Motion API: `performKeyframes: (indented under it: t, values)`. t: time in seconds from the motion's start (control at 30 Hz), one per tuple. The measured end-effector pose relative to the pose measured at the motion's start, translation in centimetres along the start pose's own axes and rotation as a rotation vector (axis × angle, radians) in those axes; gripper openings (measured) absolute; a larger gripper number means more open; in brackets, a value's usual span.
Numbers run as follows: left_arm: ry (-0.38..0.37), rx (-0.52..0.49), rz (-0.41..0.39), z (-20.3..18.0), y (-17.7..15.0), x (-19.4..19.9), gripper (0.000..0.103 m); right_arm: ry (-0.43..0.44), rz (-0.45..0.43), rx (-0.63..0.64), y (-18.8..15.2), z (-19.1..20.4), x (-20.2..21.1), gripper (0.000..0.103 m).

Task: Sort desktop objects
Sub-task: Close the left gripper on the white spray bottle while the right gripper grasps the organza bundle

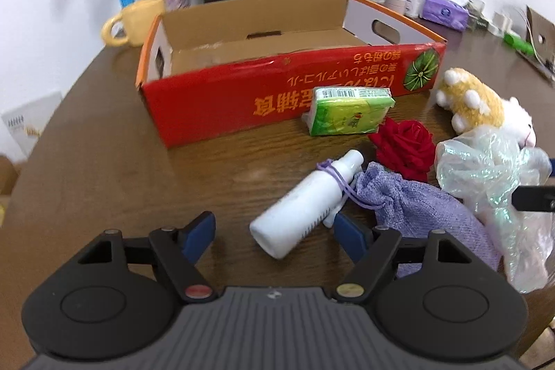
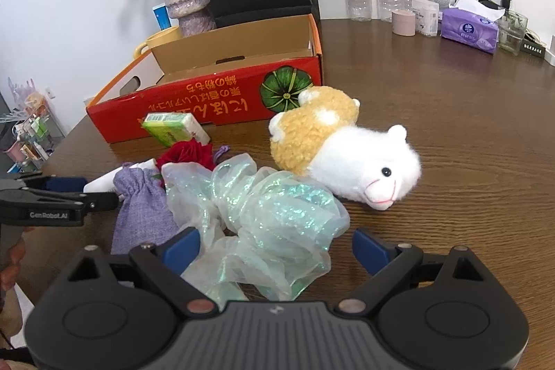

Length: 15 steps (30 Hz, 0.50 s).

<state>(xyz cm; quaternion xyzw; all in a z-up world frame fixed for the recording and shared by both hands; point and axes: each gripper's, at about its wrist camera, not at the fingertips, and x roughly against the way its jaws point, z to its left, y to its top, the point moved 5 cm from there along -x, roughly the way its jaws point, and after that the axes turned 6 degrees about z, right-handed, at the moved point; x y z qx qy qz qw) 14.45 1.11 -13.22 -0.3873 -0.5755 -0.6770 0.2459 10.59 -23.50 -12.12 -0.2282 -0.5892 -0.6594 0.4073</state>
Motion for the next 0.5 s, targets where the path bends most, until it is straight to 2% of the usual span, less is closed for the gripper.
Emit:
performKeyframes:
  t: [0.13,0.2,0.3,0.37,0.4,0.43,0.5]
  values:
    - [-0.019,-0.017,-0.006,-0.4,0.0,-0.1,0.071,0.000,0.007,-0.015,-0.1,-0.1,-0.3,0.094]
    - [-0.028,-0.026,-0.009,-0.6,0.1,-0.2,0.055,0.005,0.008,-0.032,-0.1,-0.3,-0.4,0.094]
    - [-0.042,-0.039,-0.014,-0.8,0.1,-0.3,0.047,0.013,0.007,-0.056,0.0,-0.6,-0.5,0.091]
    - [-0.052,-0.048,-0.017,-1.0,0.1,-0.3,0.044,0.015,0.014,-0.057,0.0,-0.6,-0.7,0.073]
    - [-0.057,-0.052,-0.019,-1.1,0.1,-0.3,0.032,0.018,0.018,-0.055,-0.1,-0.5,-0.8,0.067]
    - [-0.061,-0.056,-0.021,-1.2,0.1,-0.4,0.028,0.020,0.021,-0.052,-0.1,-0.5,-0.9,0.062]
    - [-0.068,-0.046,-0.023,-1.2,0.1,-0.3,0.028,0.038,0.023,-0.047,-0.2,-0.3,-0.9,0.048]
